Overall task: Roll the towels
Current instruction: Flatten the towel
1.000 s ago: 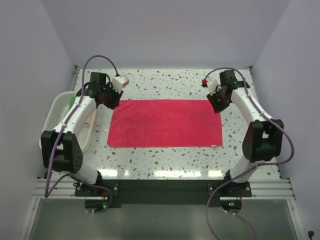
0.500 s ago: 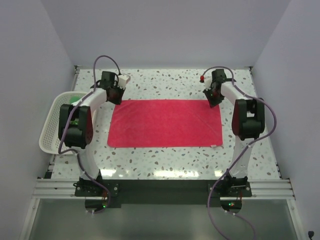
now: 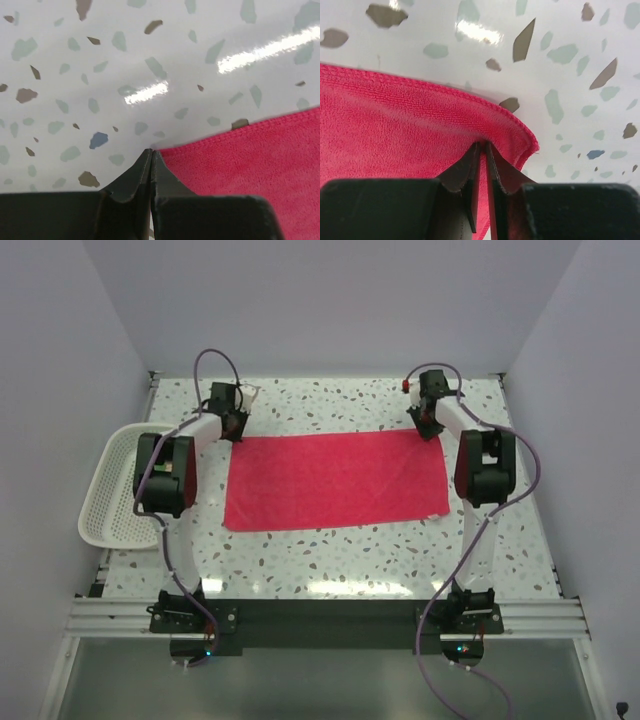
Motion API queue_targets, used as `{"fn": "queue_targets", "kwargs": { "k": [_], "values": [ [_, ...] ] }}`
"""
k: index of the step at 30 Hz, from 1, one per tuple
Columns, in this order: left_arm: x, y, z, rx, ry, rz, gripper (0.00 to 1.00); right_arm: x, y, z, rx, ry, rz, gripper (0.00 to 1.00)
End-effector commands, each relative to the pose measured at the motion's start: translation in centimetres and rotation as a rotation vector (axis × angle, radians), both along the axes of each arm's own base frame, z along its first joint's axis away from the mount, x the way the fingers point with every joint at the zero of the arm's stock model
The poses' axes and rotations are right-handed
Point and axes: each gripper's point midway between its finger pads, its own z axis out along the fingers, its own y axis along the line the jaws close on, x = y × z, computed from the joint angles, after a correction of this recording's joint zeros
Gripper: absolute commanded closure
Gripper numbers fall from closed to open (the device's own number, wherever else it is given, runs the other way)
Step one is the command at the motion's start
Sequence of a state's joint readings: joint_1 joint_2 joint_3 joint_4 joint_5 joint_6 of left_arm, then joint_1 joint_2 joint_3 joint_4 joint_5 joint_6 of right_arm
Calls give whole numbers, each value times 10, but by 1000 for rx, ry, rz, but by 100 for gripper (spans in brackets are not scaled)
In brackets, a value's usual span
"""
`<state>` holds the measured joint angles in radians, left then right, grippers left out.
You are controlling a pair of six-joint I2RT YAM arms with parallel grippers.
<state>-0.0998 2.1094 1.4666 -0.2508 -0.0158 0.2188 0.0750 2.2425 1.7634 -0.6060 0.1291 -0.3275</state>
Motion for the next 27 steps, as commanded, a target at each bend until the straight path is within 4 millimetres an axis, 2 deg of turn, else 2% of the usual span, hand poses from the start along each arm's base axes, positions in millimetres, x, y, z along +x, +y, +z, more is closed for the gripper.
{"fn": "queue_targets", "kwargs": {
  "k": [1,4,8,10,11,12,14,15,18,19,20,21,22,23,24,25,26,27],
  "values": [
    [29,22,8,57,-71,81,96,13,-17,-22,-44,8,-57,86],
    [33,26,3,64,-54,81,97,20,-17,-21,-38,1,-65,87],
    [37,21,-4,46,-38,50,97,17,-10,-20,1,18,-52,85],
    [43,20,1,43,-50,47,97,11,-8,-19,13,30,-46,82],
    [45,21,-3,50,-44,44,97,9,-5,-18,28,30,-36,80],
    [48,21,-2,53,-46,45,96,9,-3,-10,38,18,-29,76],
    [55,20,3,43,-53,38,94,5,-1,-7,52,19,-20,71],
    [56,14,6,15,-57,12,92,4,3,-3,65,15,-12,67],
    [59,-1,29,-49,-99,-44,85,3,12,19,117,-13,13,60],
    [58,-6,35,-66,-102,-62,82,5,13,34,127,-40,19,59],
    [59,-9,53,-81,-130,-68,77,3,13,42,125,-39,18,58],
    [57,-14,62,-104,-137,-84,74,0,19,48,156,-38,35,58],
    [52,-17,70,-117,-132,-97,70,-1,22,69,171,-70,48,56],
    [46,-19,90,-130,-152,-110,65,-8,23,76,174,-55,67,55],
    [41,-23,100,-148,-159,-127,63,-14,25,84,179,-56,85,55],
    [28,-24,100,-155,-139,-134,61,-24,28,86,194,-38,108,55],
    [20,-24,123,-147,-176,-158,58,-35,27,102,184,-43,143,55],
    [12,-26,130,-148,-178,-181,57,-45,27,102,180,-24,164,55]
  ]
}}
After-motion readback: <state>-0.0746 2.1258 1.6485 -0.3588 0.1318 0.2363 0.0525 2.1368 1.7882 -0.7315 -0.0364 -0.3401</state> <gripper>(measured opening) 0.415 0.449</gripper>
